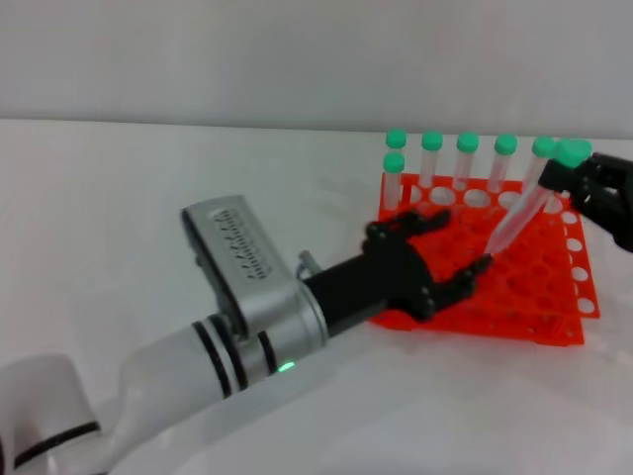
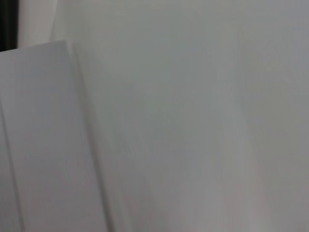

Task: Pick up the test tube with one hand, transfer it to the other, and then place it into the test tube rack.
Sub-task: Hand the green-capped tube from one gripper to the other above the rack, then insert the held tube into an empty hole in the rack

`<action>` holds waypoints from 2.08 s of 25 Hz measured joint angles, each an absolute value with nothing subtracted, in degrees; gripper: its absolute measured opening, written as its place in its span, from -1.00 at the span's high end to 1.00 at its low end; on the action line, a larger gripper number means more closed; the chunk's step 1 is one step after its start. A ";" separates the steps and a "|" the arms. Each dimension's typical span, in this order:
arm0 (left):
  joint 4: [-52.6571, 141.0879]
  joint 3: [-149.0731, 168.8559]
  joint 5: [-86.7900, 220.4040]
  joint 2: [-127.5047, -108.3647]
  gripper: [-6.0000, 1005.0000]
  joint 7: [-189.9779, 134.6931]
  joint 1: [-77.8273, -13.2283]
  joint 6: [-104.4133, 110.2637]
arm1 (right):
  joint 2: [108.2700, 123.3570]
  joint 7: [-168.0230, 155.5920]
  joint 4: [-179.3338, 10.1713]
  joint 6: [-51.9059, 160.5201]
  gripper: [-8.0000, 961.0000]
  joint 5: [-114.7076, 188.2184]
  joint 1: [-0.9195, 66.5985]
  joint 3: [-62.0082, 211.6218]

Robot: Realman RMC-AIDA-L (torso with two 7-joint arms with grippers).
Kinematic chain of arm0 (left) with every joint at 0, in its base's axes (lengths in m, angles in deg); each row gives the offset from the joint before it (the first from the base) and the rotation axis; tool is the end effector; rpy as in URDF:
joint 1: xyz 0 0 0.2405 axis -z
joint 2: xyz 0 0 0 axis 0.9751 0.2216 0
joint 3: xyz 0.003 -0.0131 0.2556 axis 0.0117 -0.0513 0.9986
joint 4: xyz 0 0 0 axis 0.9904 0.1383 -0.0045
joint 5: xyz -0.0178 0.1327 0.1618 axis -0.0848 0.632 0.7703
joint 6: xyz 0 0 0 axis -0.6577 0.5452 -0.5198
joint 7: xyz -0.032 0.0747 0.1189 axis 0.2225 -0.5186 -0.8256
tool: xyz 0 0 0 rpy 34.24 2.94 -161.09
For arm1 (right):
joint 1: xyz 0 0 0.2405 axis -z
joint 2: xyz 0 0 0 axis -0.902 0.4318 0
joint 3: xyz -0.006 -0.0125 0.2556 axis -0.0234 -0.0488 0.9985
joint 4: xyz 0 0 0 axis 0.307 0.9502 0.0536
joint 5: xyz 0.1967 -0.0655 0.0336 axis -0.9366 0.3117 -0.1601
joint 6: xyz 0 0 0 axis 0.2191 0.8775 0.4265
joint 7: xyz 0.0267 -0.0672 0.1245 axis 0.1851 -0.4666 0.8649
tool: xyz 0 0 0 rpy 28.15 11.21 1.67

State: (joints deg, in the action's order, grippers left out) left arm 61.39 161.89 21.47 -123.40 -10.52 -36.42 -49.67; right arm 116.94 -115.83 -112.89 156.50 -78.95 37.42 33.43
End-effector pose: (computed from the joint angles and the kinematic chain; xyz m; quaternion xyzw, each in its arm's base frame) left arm -0.1729 0.3308 -0.1338 -0.8998 -0.0671 -0.3404 0.2644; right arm 0.2417 0.3367 0.0550 -0.8588 0.1646 0.4452 0.1930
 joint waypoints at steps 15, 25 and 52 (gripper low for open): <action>62.99 142.42 19.28 -123.15 -0.72 -21.60 -58.72 -59.21 | 118.87 -127.84 -105.04 142.20 0.56 -80.53 26.83 33.09; 58.81 141.99 7.15 -122.91 -0.73 -21.70 -62.67 -64.54 | 119.25 -131.53 -103.25 130.58 0.54 -84.04 21.94 22.68; 57.67 141.88 4.94 -122.81 -0.73 -21.86 -61.04 -63.98 | 119.29 -134.33 -102.20 115.56 0.50 -99.43 22.20 7.85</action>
